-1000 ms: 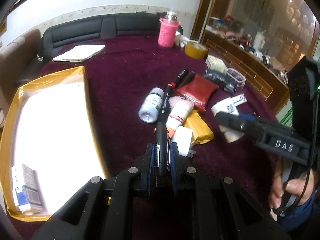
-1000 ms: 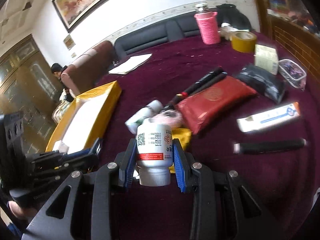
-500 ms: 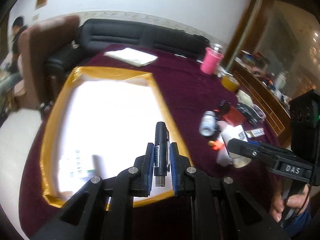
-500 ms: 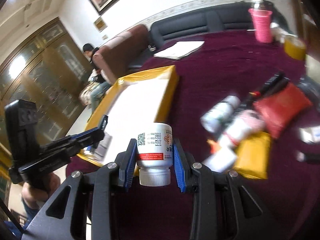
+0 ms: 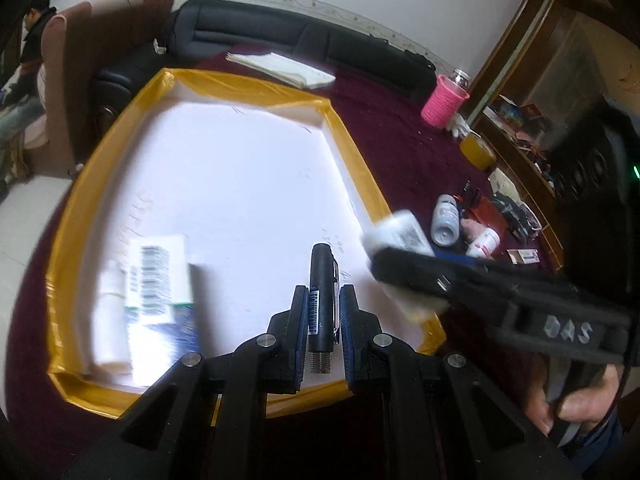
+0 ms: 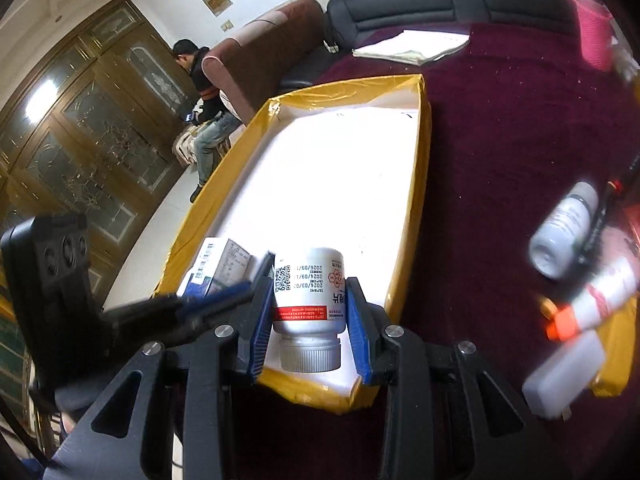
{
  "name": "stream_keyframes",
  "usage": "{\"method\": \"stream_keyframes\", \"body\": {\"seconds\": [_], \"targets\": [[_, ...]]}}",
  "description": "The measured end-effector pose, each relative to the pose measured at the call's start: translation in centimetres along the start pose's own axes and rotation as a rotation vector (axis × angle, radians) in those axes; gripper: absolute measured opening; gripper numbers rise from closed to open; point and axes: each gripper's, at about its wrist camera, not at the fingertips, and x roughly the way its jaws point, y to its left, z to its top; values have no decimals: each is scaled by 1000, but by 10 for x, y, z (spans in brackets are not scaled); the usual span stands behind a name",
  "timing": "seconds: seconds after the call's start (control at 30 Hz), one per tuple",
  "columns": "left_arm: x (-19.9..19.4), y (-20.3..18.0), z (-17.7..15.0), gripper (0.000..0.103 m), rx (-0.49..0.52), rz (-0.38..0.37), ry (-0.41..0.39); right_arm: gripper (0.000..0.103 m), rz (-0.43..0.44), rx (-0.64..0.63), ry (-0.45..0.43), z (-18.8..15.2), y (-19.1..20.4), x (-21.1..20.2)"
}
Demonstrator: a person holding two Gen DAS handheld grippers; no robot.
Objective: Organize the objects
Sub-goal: 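Carry the pill bottle and marker into the tray and open both grippers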
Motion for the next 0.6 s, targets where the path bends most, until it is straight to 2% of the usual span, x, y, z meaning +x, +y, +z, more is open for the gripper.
{"method": "stream_keyframes", "body": {"seconds": [0.3, 0.6], "targets": [[18, -15, -5, 12, 3, -4, 38, 32, -91, -22, -15, 23, -1, 19], [23, -27, -9, 12, 22, -1, 59, 32, -152, -97, 5, 23, 6, 34]]}}
